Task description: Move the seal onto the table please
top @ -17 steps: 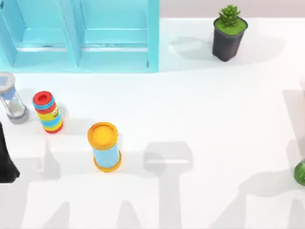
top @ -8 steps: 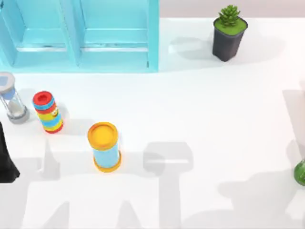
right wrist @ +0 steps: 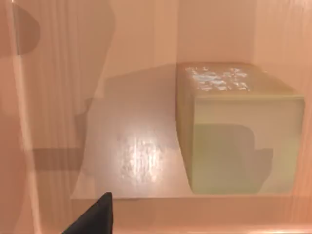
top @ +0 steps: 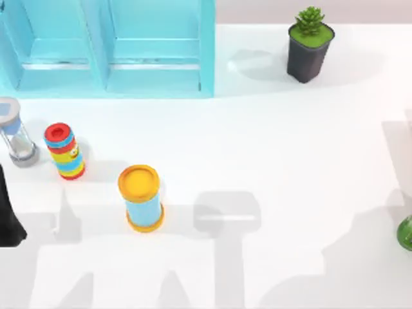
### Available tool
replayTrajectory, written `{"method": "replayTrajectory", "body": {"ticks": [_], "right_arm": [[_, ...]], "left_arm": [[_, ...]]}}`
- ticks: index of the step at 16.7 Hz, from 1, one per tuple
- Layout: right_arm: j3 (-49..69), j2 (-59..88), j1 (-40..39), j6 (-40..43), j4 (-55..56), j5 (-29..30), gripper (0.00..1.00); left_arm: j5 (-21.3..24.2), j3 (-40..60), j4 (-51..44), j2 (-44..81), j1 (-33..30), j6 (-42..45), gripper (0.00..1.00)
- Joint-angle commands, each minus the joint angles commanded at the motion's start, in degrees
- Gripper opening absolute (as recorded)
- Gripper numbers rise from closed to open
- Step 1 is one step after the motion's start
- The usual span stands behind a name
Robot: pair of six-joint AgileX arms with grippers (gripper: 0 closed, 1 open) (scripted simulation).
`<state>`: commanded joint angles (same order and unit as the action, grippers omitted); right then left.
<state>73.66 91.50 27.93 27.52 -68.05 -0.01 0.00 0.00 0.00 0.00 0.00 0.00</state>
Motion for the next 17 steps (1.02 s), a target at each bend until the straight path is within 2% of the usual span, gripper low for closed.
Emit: {"method": "replayTrajectory", "body": {"ticks": [4, 10, 17], "right_arm": [[3.6, 4.4, 1.4, 1.3, -3.3, 0.0, 1.0], [2.6, 4.5, 1.1, 1.2, -2.2, 0.0, 1.0], [-9.5, 9.1, 1.1, 1.0, 15.3, 0.0, 1.0]], "left_arm": [[0.0, 0.0, 0.0, 0.0, 0.0, 0.0, 1.0], [0.0, 0.0, 0.0, 0.0, 0.0, 0.0, 1.0], [0.0, 0.0, 0.0, 0.0, 0.0, 0.0, 1.0]]}}
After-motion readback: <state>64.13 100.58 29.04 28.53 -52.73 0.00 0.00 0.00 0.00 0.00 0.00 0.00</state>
